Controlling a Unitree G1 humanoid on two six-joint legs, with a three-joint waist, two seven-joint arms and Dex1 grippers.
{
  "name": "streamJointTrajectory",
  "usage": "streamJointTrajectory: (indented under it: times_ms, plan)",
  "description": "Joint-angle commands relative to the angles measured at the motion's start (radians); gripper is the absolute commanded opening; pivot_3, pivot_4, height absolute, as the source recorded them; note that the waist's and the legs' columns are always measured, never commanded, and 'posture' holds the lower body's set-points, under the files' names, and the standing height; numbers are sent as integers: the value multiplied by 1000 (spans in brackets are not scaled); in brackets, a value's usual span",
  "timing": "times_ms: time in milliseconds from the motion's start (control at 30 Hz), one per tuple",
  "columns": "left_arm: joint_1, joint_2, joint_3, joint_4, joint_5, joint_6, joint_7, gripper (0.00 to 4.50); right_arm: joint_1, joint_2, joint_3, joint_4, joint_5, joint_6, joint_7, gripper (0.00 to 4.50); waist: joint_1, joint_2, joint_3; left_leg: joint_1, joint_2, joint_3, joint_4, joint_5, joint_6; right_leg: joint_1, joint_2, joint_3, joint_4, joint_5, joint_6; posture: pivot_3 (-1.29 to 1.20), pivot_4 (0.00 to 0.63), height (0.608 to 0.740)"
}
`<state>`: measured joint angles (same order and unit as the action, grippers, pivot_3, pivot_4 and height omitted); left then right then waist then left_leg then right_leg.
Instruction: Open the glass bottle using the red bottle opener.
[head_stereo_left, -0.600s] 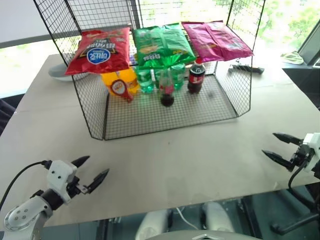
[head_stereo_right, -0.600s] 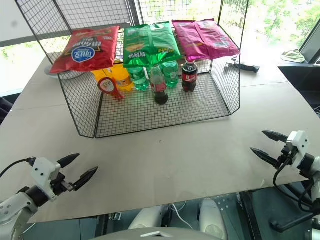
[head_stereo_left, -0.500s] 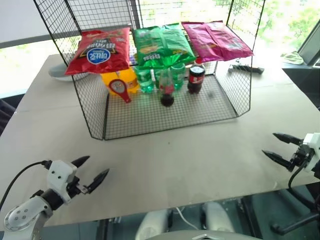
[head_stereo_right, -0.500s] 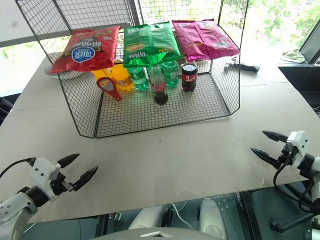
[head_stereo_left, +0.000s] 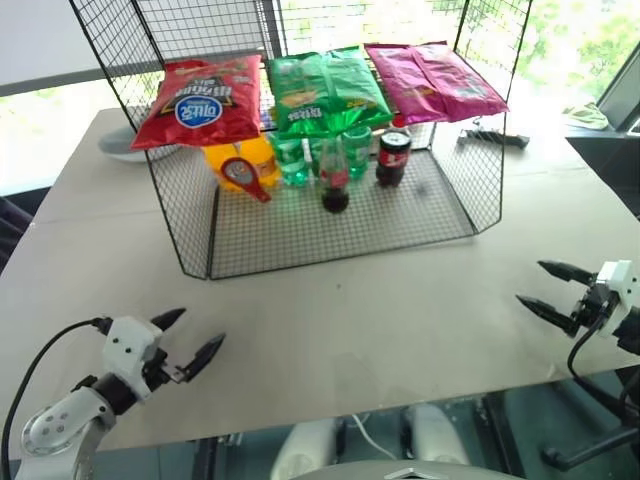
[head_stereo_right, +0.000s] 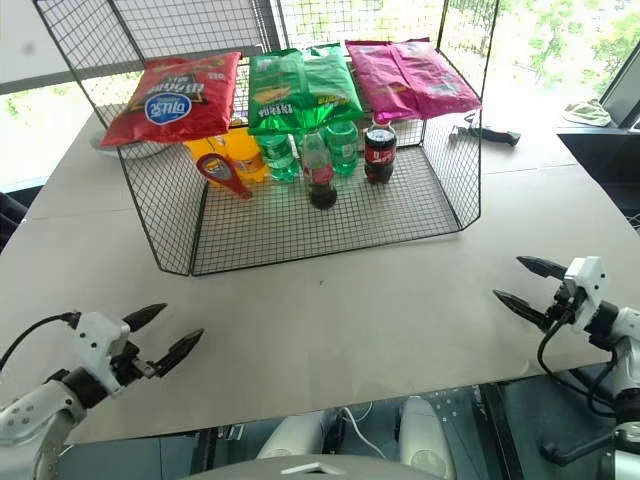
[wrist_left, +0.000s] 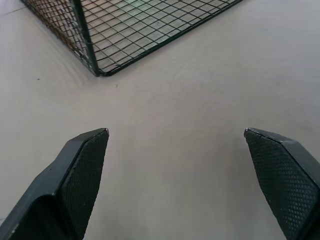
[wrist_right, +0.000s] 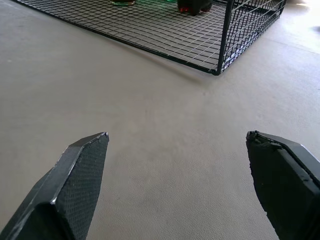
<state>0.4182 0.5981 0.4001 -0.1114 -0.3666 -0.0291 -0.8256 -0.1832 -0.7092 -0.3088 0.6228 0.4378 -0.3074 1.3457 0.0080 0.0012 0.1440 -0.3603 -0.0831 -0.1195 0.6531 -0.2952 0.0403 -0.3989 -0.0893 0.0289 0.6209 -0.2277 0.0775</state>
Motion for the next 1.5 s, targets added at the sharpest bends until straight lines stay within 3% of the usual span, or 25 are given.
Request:
streamJointTrajectory:
  times_ms: [33, 333, 667, 833, 1033, 1267, 1500]
  plan:
    - [-10, -1, 3, -13, -1, -12, 4, 4500, 16, -5, -14, -61, 16, 10, -7, 4432, 1, 0, 0, 0, 0, 0, 0, 0, 0, 0, 0, 0, 0, 0, 0, 0, 150, 740]
    - [4, -17, -22, -58, -10, 15, 4, 4500, 72, -2, -28, -128, 34, 37, -21, 4432, 3, 0, 0, -1, 0, 0, 0, 0, 0, -1, 0, 0, 0, 0, 0, 0, 150, 740]
    - [-201, -191, -201, -269, -30, 249, 247, 4500, 217, 150, 63, -629, 121, 245, -196, 4432, 5, 0, -1, -1, 0, -1, 1, 2, -4, -1, 0, 0, 2, 0, 0, 0, 150, 740]
    - [-352, -280, -219, -200, 4, 216, 354, 4500, 215, 229, 136, -856, 144, 336, -333, 4432, 7, -1, -1, -1, 0, -1, 1, 3, -6, -3, 2, 0, 3, 0, 0, 0, 150, 740]
    - [-487, -371, -202, -140, 62, 141, 482, 4500, 144, 277, 197, -987, 155, 418, -443, 4432, 7, -4, -1, -2, -2, -1, 1, 4, -6, -3, 3, 0, 3, 0, 0, 0, 150, 740]
    - [-602, -388, -176, -41, 122, 58, 581, 4500, 120, 290, 235, -1039, 139, 434, -491, 4432, 7, -5, -1, -3, -2, -1, 1, 4, -6, -4, 4, -1, 3, 0, 0, 0, 150, 740]
    - [-670, -359, -155, 73, 111, 3, 562, 4500, 96, 301, 285, -1087, 132, 442, -515, 4432, 5, -5, -1, -3, -2, -1, 1, 4, -7, -4, 5, -1, 3, 0, 0, 0, 150, 740]
